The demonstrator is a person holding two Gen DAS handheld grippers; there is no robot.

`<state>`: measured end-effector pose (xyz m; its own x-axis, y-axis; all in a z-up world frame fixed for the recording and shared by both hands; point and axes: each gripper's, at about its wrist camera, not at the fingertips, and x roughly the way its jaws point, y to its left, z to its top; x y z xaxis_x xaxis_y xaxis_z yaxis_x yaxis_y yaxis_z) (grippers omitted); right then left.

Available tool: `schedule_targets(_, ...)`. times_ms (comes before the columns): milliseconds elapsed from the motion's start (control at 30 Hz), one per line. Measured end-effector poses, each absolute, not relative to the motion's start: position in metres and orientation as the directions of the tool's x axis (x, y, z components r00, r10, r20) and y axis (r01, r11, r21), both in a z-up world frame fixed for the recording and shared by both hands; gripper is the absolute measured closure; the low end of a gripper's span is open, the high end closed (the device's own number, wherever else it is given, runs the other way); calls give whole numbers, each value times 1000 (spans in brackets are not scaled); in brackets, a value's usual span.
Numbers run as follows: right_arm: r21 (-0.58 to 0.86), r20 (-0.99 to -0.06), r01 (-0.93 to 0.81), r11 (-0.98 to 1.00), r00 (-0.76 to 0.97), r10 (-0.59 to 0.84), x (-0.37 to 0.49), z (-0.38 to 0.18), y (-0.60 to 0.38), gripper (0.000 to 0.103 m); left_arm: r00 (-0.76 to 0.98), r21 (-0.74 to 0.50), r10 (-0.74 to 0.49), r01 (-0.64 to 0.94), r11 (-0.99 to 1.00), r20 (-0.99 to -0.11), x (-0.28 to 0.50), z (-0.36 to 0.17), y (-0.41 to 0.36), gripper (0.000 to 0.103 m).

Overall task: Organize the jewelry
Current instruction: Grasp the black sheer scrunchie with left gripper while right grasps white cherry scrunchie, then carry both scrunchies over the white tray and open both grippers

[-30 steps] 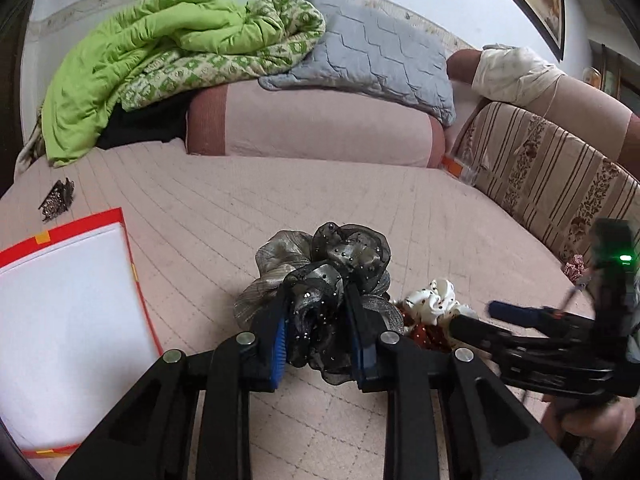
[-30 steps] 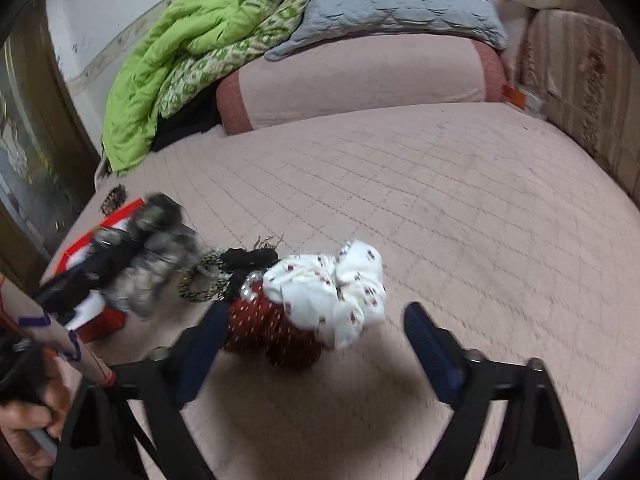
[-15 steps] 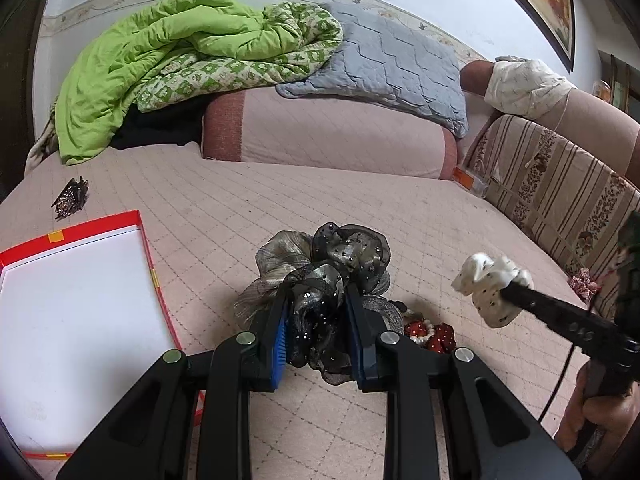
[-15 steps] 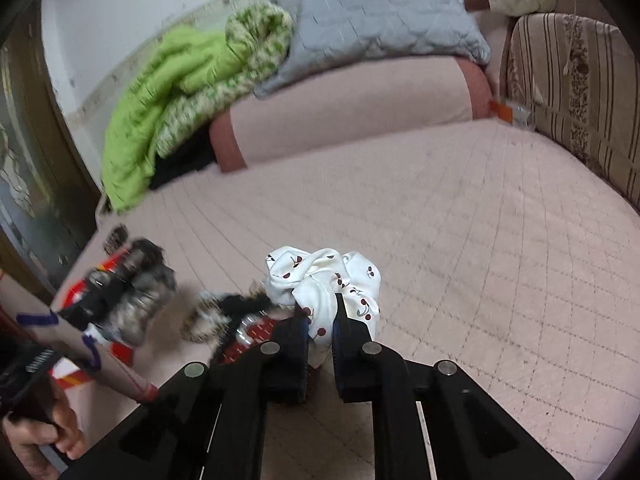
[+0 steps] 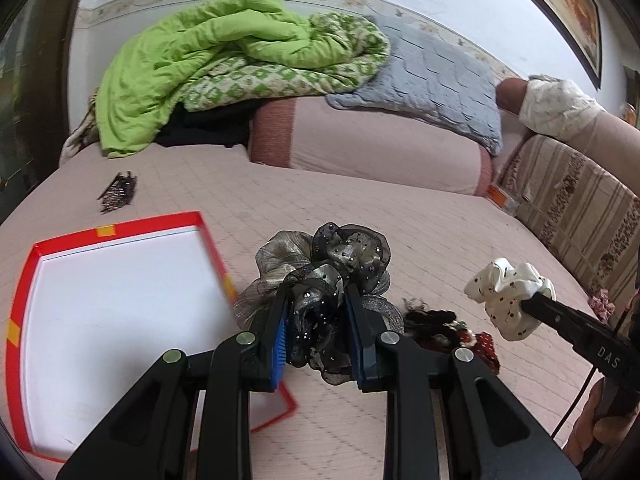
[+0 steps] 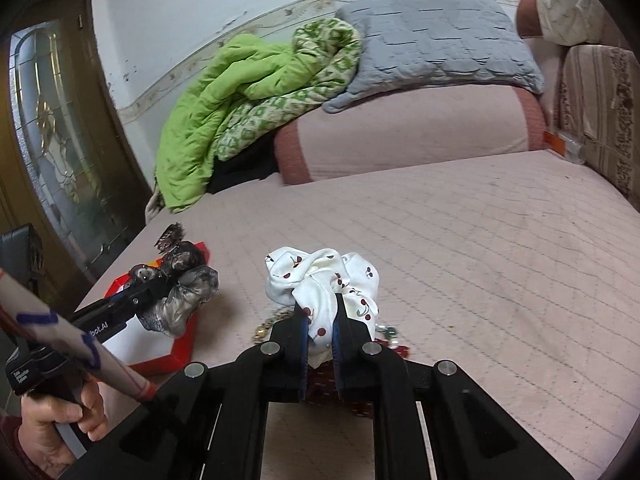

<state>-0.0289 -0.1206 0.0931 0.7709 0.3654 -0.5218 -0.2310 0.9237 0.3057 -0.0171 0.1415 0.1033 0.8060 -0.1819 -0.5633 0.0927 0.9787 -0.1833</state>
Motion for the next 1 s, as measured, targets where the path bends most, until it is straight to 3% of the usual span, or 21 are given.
schedule_targets(267,300,-526,-312,902,734,429,-22,95,-79,92,826,-202,-102,-14,979,-555,-18,110,198,79)
schedule_targets(633,298,-538,-459,837,644,544,-2,108,16,92,792,-237,37,-226,945,-609,2,98,296,79)
schedule_targets(1000,331,-572,-513,792,558,601,44,116,105,92,753,-327,53,-347,879,-656,18,80,382,79)
